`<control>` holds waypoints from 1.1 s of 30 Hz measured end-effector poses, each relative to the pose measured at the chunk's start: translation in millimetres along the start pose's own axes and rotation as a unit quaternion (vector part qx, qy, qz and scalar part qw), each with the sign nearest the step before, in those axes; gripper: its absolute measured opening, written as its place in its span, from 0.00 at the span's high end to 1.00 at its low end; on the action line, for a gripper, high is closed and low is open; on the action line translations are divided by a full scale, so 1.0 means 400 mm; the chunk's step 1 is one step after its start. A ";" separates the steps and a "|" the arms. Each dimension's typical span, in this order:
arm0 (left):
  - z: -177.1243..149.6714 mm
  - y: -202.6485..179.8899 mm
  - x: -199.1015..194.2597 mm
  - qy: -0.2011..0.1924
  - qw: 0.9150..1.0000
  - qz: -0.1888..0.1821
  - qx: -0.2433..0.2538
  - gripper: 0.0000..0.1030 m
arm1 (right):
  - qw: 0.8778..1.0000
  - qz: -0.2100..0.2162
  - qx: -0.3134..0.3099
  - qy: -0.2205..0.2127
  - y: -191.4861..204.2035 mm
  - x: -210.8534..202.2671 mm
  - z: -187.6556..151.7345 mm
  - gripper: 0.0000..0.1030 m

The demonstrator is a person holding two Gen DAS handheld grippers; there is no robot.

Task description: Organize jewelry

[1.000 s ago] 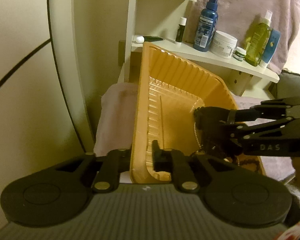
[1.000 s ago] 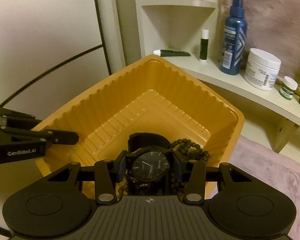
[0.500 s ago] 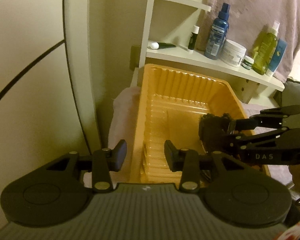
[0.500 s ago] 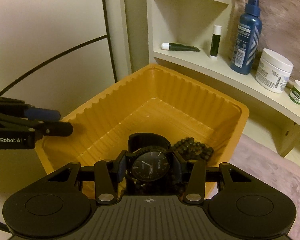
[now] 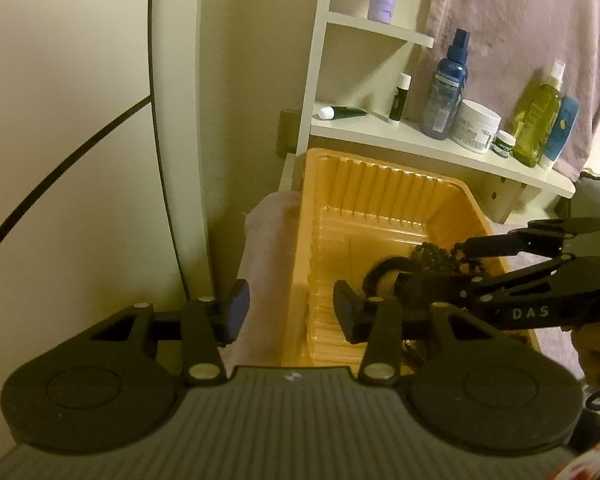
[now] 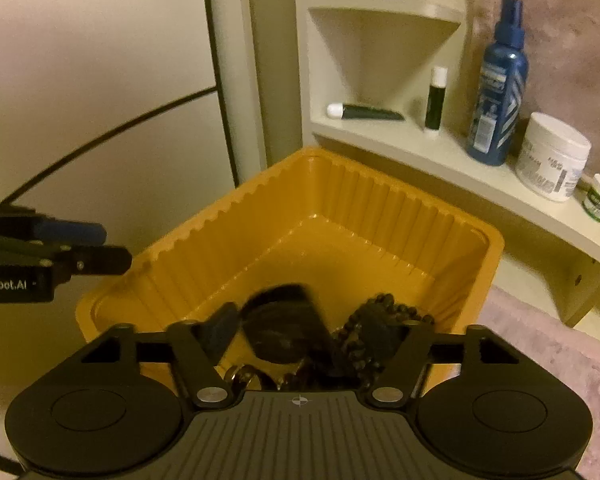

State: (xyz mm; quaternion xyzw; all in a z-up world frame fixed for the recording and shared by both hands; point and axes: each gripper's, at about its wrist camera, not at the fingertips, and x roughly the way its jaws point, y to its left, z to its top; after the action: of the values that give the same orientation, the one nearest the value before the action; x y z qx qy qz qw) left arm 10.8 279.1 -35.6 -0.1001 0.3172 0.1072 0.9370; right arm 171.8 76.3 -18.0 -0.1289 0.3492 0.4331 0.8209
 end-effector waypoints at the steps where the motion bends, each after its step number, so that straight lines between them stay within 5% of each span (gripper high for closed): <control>1: 0.000 0.000 -0.001 -0.001 1.000 0.000 0.000 0.57 | 1.000 -0.002 0.003 -0.001 -0.003 -0.004 0.000 0.32; 9: 0.000 -0.015 -0.023 -0.008 1.000 0.015 0.014 0.39 | 0.998 -0.033 0.059 -0.015 -0.043 -0.080 -0.032 0.30; 17: -0.006 -0.063 -0.063 -0.013 0.999 0.023 0.033 0.07 | 0.985 -0.077 0.155 -0.022 -0.103 -0.205 -0.093 0.21; 33: -0.053 -0.211 -0.143 0.003 0.999 -0.001 0.042 0.00 | 0.963 -0.127 0.238 0.014 -0.139 -0.409 -0.247 0.19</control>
State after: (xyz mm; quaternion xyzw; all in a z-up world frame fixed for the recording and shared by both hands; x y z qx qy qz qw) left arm -23.5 185.0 -6.9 -0.0609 0.3242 0.0927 0.9395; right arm 108.2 -109.2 17.5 0.0213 0.4344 0.2279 0.8711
